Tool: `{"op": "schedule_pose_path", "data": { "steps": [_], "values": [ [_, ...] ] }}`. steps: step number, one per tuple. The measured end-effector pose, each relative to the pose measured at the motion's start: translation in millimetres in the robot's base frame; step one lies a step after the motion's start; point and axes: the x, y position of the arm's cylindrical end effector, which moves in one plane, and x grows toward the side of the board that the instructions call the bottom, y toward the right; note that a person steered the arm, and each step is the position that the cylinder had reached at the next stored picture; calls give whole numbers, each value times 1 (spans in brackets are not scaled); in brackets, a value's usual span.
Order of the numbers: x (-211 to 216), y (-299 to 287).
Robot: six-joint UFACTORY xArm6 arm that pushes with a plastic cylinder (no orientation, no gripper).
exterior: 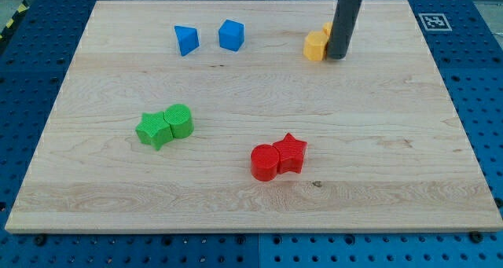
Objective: Separate the yellow hexagon from the yellow heart
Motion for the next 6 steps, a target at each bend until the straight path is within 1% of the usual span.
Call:
{"op": "schedule_pose_path", "data": {
  "steps": [2,4,6],
  "values": [
    [0,-19],
    [0,-52],
    [0,-58]
  ]
}}
